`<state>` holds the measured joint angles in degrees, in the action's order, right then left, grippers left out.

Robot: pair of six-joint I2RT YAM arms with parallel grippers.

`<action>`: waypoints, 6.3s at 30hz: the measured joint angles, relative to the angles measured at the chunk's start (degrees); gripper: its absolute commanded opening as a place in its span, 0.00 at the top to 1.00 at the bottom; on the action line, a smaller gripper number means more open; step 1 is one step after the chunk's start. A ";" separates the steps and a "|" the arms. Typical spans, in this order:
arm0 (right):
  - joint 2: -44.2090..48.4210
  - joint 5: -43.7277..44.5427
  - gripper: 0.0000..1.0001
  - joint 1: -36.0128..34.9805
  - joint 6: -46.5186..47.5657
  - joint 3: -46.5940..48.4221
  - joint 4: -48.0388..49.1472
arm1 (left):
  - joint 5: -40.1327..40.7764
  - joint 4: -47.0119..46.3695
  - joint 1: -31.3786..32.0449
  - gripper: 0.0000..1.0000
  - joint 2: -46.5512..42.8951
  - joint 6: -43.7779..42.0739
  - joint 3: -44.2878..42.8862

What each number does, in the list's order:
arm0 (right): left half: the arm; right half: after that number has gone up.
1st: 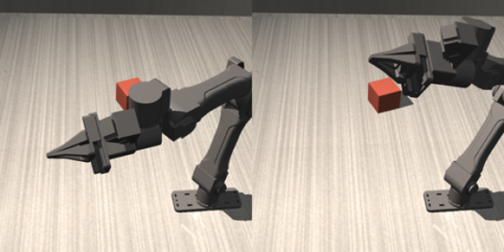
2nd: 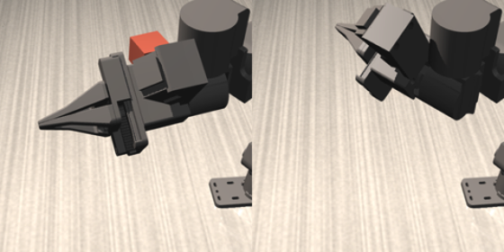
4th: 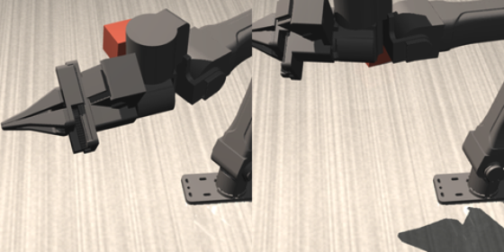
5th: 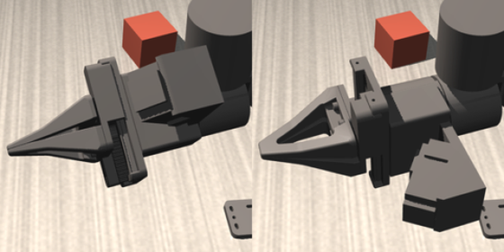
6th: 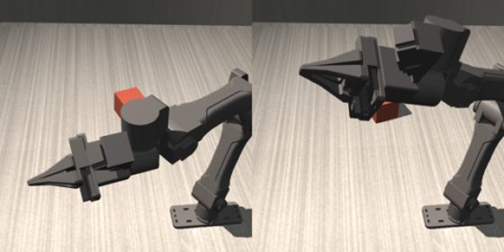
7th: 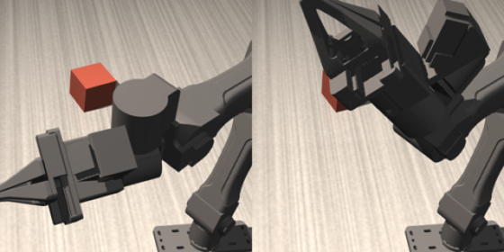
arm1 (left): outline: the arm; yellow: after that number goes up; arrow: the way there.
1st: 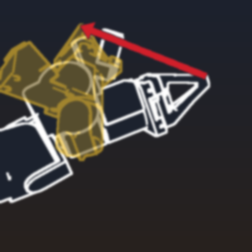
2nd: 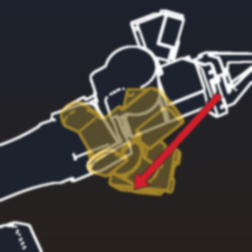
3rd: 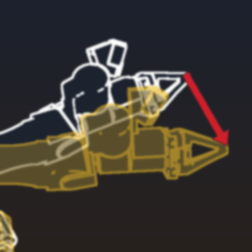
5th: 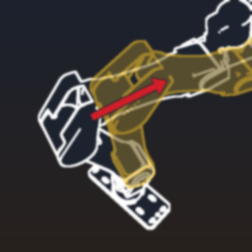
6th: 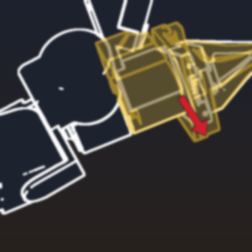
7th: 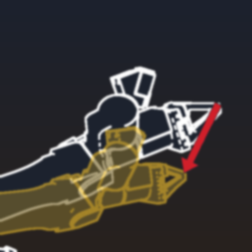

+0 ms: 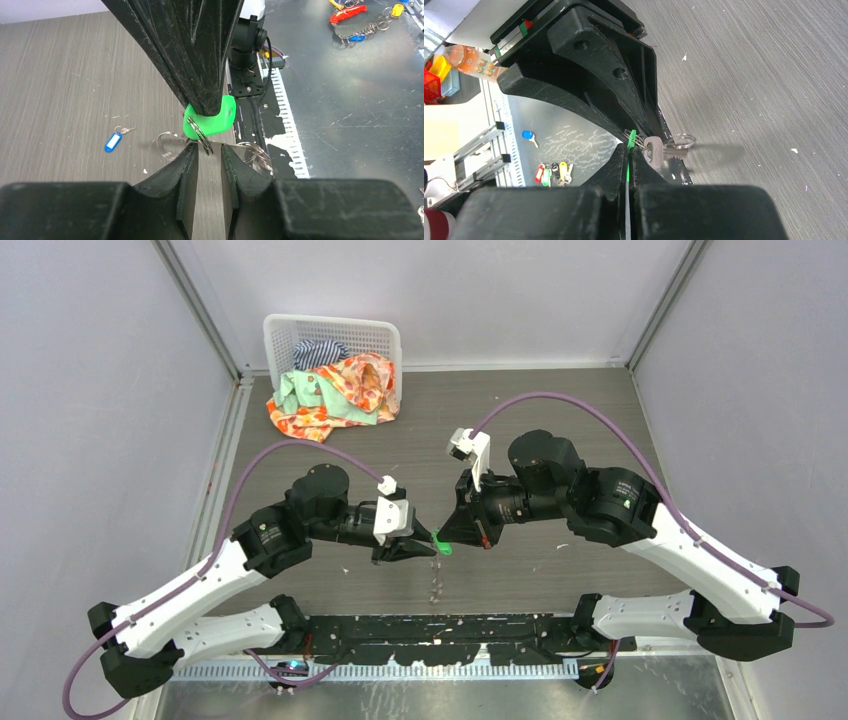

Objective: Put the keys on the keyring

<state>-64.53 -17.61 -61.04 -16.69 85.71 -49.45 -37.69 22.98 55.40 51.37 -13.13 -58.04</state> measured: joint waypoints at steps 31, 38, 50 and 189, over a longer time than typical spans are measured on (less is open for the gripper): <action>-0.20 2.32 0.99 -1.22 -0.55 1.25 -0.46 | 3.02 -1.27 -0.83 1.00 -1.27 5.27 0.00; 0.35 3.30 0.99 -1.27 -0.57 1.29 -1.62 | 3.28 -1.31 -1.14 1.00 -1.38 5.25 0.00; 1.77 4.96 0.99 -1.27 -0.55 1.05 -2.62 | 5.77 -1.99 -1.95 1.00 -1.57 6.01 0.00; -4.39 0.07 0.99 -1.90 4.94 10.64 -7.17 | -11.41 12.15 -7.13 0.62 6.45 -0.44 -17.09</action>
<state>-68.93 -17.54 -62.94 -11.75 96.36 -56.62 -49.10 35.14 48.27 57.82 -13.56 -75.13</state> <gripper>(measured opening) 0.031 0.380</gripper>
